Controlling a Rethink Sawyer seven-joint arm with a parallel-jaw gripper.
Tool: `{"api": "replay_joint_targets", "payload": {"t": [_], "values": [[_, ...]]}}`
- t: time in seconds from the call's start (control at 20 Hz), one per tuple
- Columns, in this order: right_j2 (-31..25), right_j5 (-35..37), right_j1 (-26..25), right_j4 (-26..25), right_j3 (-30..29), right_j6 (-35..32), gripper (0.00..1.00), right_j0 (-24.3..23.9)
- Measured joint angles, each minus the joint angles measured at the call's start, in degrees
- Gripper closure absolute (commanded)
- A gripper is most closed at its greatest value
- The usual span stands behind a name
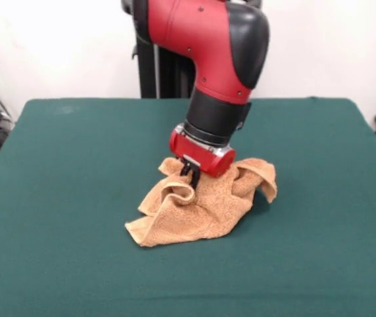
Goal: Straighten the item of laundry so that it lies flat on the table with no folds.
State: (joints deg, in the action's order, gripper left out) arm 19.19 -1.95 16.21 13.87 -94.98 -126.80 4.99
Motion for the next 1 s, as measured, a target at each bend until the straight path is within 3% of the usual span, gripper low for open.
{"api": "replay_joint_targets", "payload": {"t": [0.1,0.3,0.45,0.7,1.0], "values": [[1.8,-4.7,-1.7,2.1,0.0,0.0,1.00,2.5],[1.6,-11.9,-3.0,1.7,0.1,0.0,1.00,2.8],[-1.4,-23.9,-4.4,-3.2,1.2,-0.2,1.00,-0.3],[-5.5,-35.3,-5.8,-8.4,2.4,-0.3,1.00,-4.6],[-8.7,-43.4,-7.8,-7.5,4.1,-0.3,1.00,-6.3]]}}
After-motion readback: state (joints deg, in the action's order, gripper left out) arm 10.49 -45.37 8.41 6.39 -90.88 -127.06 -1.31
